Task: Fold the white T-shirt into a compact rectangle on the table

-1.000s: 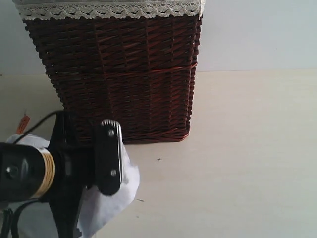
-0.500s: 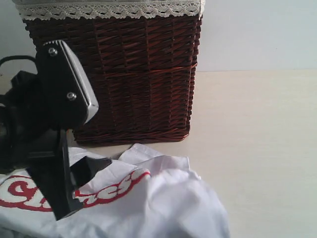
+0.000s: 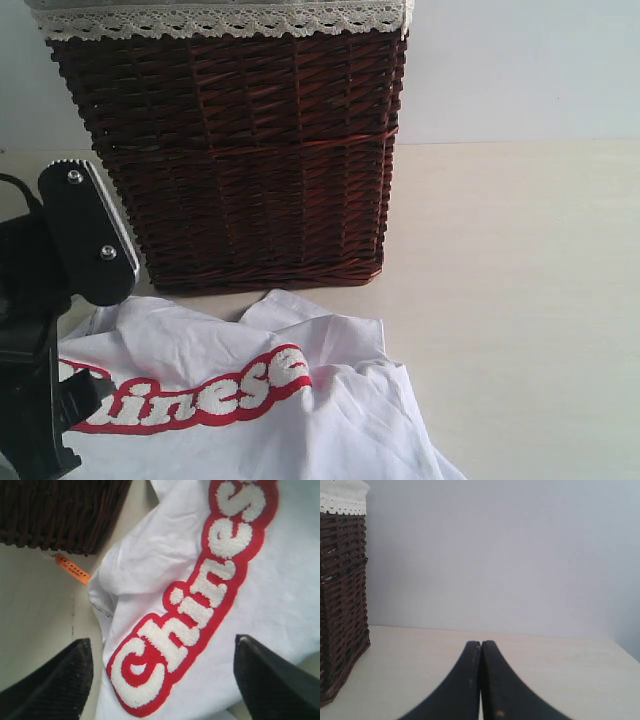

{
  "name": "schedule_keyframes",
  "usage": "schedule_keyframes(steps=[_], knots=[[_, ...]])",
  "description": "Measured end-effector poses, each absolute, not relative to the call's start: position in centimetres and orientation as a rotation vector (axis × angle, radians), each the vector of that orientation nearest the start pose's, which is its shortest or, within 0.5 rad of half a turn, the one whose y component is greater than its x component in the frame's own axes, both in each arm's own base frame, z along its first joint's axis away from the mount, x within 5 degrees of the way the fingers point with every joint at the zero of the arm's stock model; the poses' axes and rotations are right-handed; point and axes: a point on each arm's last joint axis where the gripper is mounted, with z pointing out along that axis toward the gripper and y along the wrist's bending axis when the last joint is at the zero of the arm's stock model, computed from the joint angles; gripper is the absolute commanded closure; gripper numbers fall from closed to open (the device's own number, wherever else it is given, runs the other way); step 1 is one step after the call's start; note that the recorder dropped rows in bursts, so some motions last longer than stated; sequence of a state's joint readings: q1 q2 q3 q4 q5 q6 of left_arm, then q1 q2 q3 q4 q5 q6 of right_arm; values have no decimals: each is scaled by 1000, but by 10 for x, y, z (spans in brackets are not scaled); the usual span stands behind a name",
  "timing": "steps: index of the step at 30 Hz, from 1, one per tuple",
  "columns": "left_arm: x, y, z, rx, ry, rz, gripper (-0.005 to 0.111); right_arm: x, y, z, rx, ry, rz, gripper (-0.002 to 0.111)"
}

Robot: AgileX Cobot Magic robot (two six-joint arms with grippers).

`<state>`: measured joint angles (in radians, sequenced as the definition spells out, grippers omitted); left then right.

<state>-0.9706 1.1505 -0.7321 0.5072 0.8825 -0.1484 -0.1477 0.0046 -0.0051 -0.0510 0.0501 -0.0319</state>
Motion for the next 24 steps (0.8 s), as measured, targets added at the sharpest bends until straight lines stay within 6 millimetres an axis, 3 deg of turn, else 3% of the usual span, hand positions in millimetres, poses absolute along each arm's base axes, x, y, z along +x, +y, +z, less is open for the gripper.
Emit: schedule_keyframes(steps=[5,8,11,16,21,24], knots=[[146,-135,262,1155,2282,390,33,56,-9,210,52,1535,-185,108],[150,-128,266,1045,2289,484,39,56,-9,210,52,1535,-185,108],[152,-124,265,976,2324,487,47,56,-9,210,52,1535,-185,108],[159,-112,257,876,2384,470,47,56,-8,213,52,1506,-184,108],[171,-107,259,733,2392,385,51,55,-9,219,315,1398,115,108],[178,-98,259,616,2422,356,52,55,-9,219,387,1382,199,108]])
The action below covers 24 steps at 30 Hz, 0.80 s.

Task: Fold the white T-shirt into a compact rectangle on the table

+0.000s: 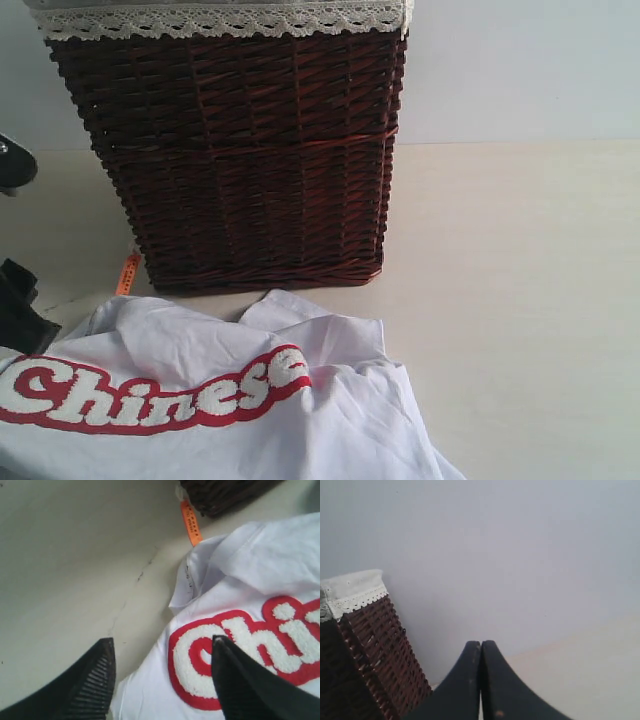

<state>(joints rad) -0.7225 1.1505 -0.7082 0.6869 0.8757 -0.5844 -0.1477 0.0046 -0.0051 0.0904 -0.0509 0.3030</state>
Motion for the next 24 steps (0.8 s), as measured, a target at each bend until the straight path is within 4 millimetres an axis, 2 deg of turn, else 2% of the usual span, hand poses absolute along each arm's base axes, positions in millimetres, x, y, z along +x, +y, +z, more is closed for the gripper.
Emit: schedule_keyframes(steps=[2,4,8,12,14,19,24], knots=[[181,-97,259,577,2429,316,52,55,-8,220,407,1406,217,106],[181,-100,259,568,2426,263,52,51,-7,236,420,1405,244,100],[181,-104,260,551,2433,201,52,42,-2,297,383,1393,271,91],[183,-114,256,645,2510,27,51,63,14,338,191,1609,344,75],[199,-107,245,597,2590,21,51,76,25,352,41,1722,431,68],[233,-76,227,393,2720,-4,51,97,35,352,-113,1883,539,65],[261,-68,208,449,2734,-206,51,100,38,347,-174,1938,558,65]])
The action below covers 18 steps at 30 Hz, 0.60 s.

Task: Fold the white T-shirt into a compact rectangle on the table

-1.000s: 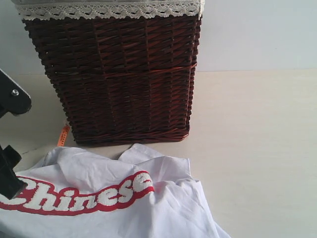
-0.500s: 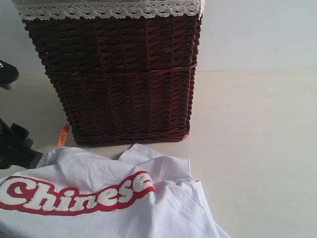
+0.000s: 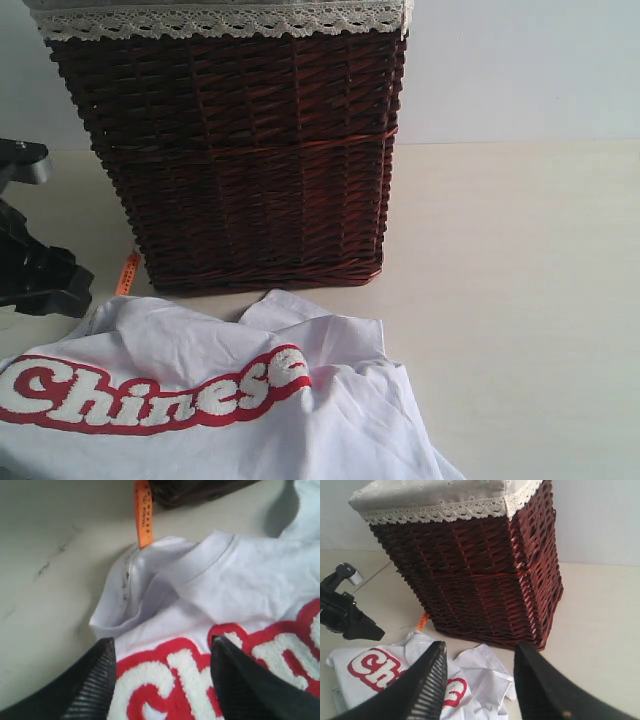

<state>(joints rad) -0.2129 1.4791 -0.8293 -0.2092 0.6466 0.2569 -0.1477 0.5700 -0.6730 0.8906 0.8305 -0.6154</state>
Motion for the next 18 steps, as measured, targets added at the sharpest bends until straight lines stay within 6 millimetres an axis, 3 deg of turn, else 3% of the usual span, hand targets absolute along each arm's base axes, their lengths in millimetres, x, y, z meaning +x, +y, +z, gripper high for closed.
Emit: schedule_keyframes(steps=[9,13,18], knots=[[316,-47,160,503,2803,-310,51,93,41,347,-226,1935,562,65],[327,-56,146,586,2758,-433,51,92,41,347,-242,1935,558,65],[335,-57,123,624,2774,-433,52,92,42,347,-254,1936,553,65]])
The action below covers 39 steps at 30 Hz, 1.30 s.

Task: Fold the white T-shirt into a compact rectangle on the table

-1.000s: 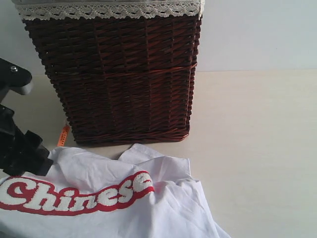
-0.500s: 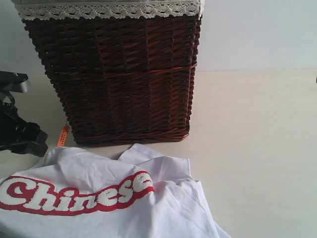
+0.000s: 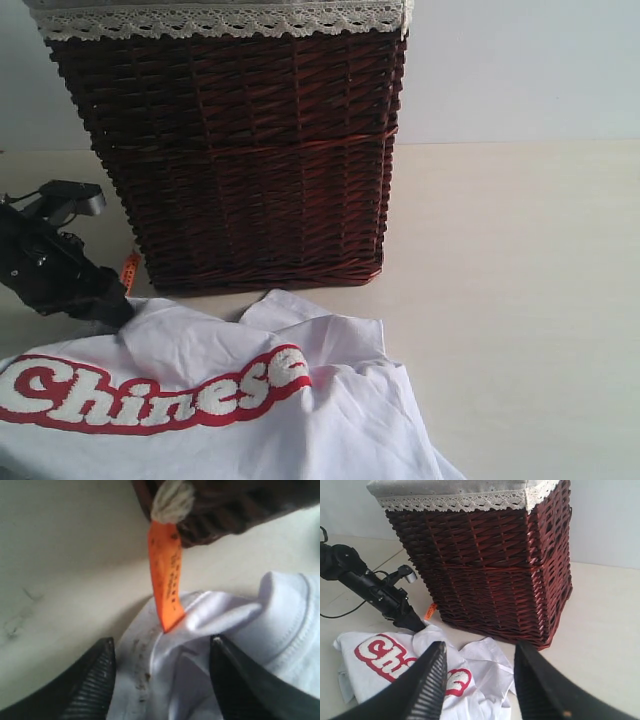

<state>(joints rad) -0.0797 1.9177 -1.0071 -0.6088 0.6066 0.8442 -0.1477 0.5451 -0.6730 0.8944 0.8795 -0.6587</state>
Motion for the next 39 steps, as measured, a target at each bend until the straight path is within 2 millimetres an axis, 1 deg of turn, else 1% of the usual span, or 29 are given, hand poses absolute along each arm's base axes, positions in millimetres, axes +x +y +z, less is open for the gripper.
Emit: schedule_keyframes(steps=[2,3,5,8,9,11,13,15,18,21,23,25,28,30,32,34,35,37,39], knots=[[336,-56,111,630,2801,-435,53,92,42,347,-257,1936,555,65],[336,-56,110,636,2800,-435,56,92,42,347,-258,1937,556,65],[339,-56,108,631,2797,-427,69,92,42,347,-258,1936,556,65],[341,-54,108,620,2790,-411,101,92,42,347,-258,1936,556,65],[341,-53,108,620,2790,-409,106,92,42,347,-258,1936,556,65],[340,-50,107,622,2799,-412,106,92,42,347,-259,1936,556,65],[338,-45,113,601,2808,-407,107,91,42,347,-260,1937,557,65],[336,-39,126,576,2805,-377,107,91,42,347,-261,1939,559,65],[332,-23,154,511,2792,-285,107,91,43,346,-265,1943,562,65],[323,-5,191,454,2740,-183,107,90,43,346,-271,1948,570,65],[317,8,216,355,2679,-130,107,90,43,346,-274,1951,572,65],[312,23,239,183,2595,-94,107,90,44,345,-281,1957,578,65],[307,45,263,-41,2474,-53,107,89,45,345,-294,1964,583,65],[304,59,271,-159,2420,-36,107,88,45,344,-302,1969,587,65],[302,70,273,-238,2390,-25,107,88,45,344,-303,1970,588,65],[301,74,276,-250,2380,-11,107,88,45,344,-303,1970,588,65],[301,74,282,-246,2367,-10,107,88,45,344,-304,1971,589,65],[299,72,301,-249,2317,-26,107,88,45,344,-304,1971,589,65],[295,69,327,-248,2247,-47,107,88,45,344,-304,1971,589,65]])
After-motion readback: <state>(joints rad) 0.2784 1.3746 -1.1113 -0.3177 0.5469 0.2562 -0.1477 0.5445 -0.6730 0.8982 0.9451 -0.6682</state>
